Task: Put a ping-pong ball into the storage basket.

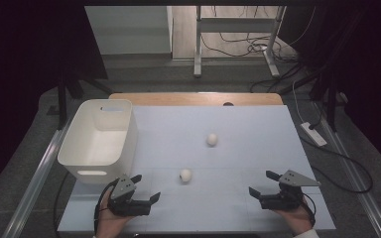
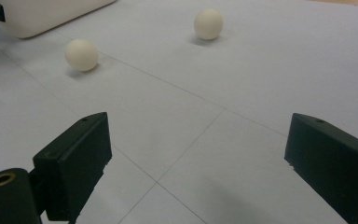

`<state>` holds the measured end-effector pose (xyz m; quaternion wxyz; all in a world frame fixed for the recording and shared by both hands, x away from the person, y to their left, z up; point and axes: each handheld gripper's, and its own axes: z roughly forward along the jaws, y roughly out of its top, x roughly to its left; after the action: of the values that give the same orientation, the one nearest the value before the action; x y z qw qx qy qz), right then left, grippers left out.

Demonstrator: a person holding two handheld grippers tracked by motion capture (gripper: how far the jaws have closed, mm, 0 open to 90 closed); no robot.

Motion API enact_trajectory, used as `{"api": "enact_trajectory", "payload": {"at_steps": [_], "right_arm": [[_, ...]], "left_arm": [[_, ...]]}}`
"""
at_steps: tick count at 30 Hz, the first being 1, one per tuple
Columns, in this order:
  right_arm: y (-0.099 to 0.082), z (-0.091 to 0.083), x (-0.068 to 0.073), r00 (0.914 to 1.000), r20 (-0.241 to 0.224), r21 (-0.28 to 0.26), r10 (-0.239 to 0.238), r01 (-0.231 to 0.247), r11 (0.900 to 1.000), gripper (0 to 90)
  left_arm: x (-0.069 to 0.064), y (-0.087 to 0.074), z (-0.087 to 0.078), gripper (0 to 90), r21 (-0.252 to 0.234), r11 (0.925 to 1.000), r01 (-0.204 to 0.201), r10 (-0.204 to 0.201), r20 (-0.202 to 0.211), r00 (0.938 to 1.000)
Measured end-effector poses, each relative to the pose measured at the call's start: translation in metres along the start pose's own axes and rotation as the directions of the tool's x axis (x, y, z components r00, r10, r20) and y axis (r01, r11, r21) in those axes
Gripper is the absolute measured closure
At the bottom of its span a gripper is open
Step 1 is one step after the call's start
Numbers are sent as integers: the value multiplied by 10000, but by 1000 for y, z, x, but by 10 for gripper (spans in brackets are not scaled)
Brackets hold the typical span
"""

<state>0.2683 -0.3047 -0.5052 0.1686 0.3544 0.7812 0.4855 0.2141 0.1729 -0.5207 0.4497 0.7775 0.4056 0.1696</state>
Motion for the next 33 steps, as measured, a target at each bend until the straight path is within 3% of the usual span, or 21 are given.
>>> {"api": "enact_trajectory", "payload": {"at_steps": [33], "right_arm": [[-4,5,2,9996,-1,243,-266,266,9994,87]], "left_arm": [[-6,4,-2,116,-103,9994,-323,324,99,9994]]}}
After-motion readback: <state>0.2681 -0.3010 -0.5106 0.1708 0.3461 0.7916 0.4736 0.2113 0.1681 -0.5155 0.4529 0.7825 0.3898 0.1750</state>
